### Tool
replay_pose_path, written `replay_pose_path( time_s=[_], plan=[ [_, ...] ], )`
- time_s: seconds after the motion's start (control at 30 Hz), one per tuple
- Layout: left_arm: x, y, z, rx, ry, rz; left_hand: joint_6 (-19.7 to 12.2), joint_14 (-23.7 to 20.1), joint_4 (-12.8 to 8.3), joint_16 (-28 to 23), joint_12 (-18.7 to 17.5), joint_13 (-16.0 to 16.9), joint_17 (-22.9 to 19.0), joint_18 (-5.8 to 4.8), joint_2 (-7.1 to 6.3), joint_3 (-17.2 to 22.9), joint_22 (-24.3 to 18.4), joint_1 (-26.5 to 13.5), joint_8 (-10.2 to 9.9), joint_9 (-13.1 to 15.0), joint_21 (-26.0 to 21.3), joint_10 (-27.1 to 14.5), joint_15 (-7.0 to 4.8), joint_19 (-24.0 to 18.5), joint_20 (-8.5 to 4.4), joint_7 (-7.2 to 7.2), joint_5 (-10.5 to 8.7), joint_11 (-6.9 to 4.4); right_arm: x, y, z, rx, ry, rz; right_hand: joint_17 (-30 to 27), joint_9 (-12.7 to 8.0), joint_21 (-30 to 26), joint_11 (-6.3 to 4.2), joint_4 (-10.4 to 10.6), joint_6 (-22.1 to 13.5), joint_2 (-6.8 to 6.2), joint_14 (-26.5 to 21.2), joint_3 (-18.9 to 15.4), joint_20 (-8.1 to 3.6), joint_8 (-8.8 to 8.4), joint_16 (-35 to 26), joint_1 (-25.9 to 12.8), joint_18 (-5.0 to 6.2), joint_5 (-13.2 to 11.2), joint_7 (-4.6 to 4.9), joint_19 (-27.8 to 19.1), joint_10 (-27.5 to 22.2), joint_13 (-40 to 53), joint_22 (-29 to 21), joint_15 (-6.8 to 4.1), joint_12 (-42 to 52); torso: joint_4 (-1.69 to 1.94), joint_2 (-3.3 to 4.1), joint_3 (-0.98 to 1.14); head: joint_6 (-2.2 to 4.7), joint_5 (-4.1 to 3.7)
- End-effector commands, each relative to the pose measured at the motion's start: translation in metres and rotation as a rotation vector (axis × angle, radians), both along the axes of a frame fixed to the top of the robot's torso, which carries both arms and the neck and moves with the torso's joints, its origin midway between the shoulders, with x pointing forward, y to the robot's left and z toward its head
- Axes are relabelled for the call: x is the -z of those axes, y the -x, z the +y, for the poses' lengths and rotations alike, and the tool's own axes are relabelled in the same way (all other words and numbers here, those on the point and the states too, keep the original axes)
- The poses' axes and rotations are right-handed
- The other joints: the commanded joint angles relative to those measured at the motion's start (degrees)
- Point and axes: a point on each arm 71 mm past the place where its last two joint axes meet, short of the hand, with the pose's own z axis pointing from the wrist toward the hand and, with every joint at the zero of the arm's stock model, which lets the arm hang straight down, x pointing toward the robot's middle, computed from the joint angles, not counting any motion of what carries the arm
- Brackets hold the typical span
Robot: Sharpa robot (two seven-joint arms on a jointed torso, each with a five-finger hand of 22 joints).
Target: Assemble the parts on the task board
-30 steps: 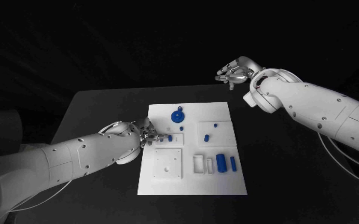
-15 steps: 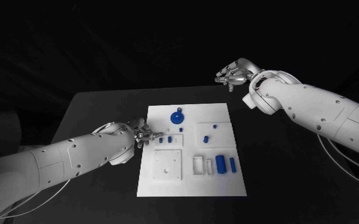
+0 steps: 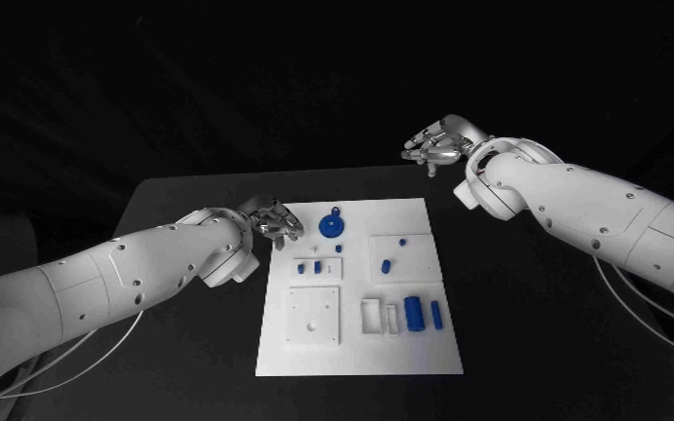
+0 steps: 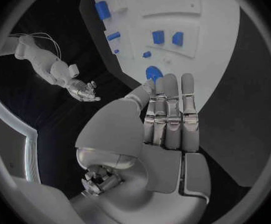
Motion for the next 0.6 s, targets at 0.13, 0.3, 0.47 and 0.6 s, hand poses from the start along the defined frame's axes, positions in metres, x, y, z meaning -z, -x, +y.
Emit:
replay_pose_path(
  time_s=[0.13, 0.3, 0.47, 0.6],
  plan=[
    [-0.011, 0.002, -0.029, 0.202, -0.035, -0.144, 2.8, -0.7, -4.4, -0.8, -8.1, -7.3, -1.5, 2.54, -1.73, -2.0, 6.9, 4.2, -3.8, -8.1, 2.2, 0.9, 0.71, -2.7, 0.79, 0.56, -2.04, 1.69, -0.002, 0.0, 0.001, -0.016, -0.016, -0.027, -2.5, 0.1, -0.5, 0.19, -0.6, 0.3, -0.24, -0.9, 1.1, 0.31, -0.12, -3.0, 0.6, 0.27, 0.3, -0.08, -1.6, 1.2, -5.5, -2.7, 0.38, -5.1, 0.01, -0.04, 0.04, 0.16, -0.27],
    [-0.012, 0.002, -0.047, 0.313, -0.142, -0.205, 3.8, 0.2, -3.9, -8.3, -9.4, -7.3, -6.3, 2.98, -3.46, -4.9, 4.2, 2.8, -3.9, -11.6, -1.4, -0.4, 1.47, -3.4, 2.1, -0.57, -2.0, 2.24, -0.003, 0.0, 0.001, -0.021, -0.023, -0.035, -6.7, -0.3, -0.4, 0.42, -1.3, 0.8, -0.25, 0.9, 1.1, 0.65, -0.06, -8.6, 0.6, 0.28, 0.4, -0.01, -2.0, 4.1, -11.6, -9.6, 0.68, -11.7, 0.03, 0.01, -0.04, 0.33, -0.37],
    [-0.011, 0.001, -0.062, 0.394, -0.237, -0.273, 3.3, 4.6, -3.5, -5.9, -9.5, -7.4, -4.9, 3.11, -4.45, -6.8, 3.1, 2.8, -3.9, -13.5, -1.3, 0.1, 0.6, 1.2, 1.23, -0.29, -2.01, 1.92, -0.003, 0.001, 0.003, -0.025, -0.029, -0.042, -6.2, -0.4, -0.2, 0.48, -1.4, 0.8, -0.11, 0.8, 1.1, 0.54, -0.04, -8.6, 0.7, 0.18, 0.3, 0.04, -1.9, 3.9, -11.7, -10.8, 0.66, -11.6, -0.09, 0.08, 0.08, 0.47, -0.34],
    [-0.007, 0.001, -0.074, 0.454, -0.307, -0.315, 3.4, 3.4, -3.2, -0.1, -9.5, -7.4, -1.2, 2.99, -4.51, -7.6, 5.0, 3.3, -3.9, -15.4, -0.5, 0.0, 0.39, 2.9, 0.71, -0.2, -1.94, 1.9, -0.004, 0.001, 0.005, -0.028, -0.032, -0.045, -5.8, -0.6, -0.1, 0.45, -1.5, 0.7, -0.15, 0.9, 1.2, 0.48, -0.06, -8.8, 0.7, 0.13, 0.3, 0.04, -1.6, 3.9, -11.9, -12.1, 0.62, -11.5, -0.15, 0.06, 0.14, 0.48, -0.41]
  ],
)
